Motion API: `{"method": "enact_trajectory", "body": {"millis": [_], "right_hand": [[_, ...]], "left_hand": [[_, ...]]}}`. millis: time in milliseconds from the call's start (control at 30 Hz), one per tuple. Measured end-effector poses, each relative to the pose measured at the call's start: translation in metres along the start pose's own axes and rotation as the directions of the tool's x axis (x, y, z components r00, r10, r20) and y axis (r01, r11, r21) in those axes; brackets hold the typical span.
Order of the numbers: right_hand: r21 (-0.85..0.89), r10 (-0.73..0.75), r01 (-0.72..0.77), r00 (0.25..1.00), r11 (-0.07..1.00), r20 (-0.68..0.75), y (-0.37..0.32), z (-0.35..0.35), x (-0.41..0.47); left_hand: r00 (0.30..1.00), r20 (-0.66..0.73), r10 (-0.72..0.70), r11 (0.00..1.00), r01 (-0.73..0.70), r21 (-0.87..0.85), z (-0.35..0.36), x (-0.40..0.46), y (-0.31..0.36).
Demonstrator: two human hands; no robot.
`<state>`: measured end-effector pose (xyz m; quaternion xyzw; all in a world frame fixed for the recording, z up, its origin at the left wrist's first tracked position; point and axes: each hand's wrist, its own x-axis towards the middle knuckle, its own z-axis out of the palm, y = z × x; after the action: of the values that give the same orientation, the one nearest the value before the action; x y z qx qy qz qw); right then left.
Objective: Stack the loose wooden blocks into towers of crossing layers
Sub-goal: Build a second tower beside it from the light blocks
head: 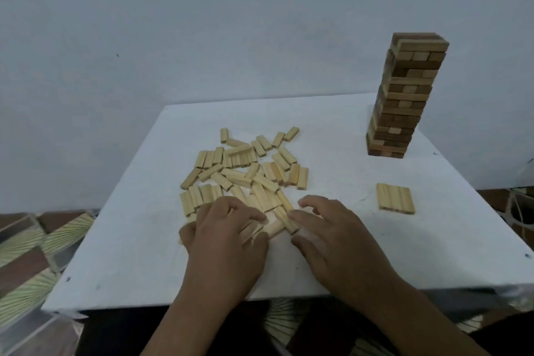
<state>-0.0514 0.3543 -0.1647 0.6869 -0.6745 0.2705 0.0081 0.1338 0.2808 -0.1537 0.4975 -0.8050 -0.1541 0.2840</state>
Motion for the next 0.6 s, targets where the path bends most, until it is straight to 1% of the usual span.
{"method": "enact_trajectory", "body": {"millis": [133, 200, 300, 433, 533, 600], "right_hand": [[0.056, 0.045, -0.045, 0.999, 0.997, 0.000, 0.001, -0.004, 0.014], [0.084, 0.038, -0.039, 0.999, 0.996, 0.011, 0.003, -0.004, 0.031], [0.106, 0.031, -0.037, 0.998, 0.994, 0.058, 0.005, 0.002, 0.069], [0.044, -0.021, 0.015, 0.990, 0.999, 0.136, -0.002, 0.017, 0.125], [0.013, -0.040, 0.038, 0.972, 0.999, 0.230, -0.007, 0.034, 0.164], [-0.058, -0.031, 0.053, 0.947, 0.997, 0.321, -0.008, 0.049, 0.190]], "left_hand": [[0.998, -0.063, -0.014, 0.989, 0.005, -0.145, -0.027, 0.022, -0.025], [0.998, -0.057, -0.010, 0.985, 0.000, -0.174, -0.038, 0.040, -0.040], [1.000, 0.012, -0.004, 0.992, 0.005, -0.124, -0.044, 0.070, -0.060], [0.990, 0.136, -0.044, 0.998, 0.049, -0.035, -0.036, 0.106, -0.093], [0.980, 0.190, -0.063, 0.998, 0.066, -0.008, -0.027, 0.125, -0.104], [0.975, 0.217, -0.052, 0.998, 0.046, 0.032, -0.022, 0.135, -0.106]]}}
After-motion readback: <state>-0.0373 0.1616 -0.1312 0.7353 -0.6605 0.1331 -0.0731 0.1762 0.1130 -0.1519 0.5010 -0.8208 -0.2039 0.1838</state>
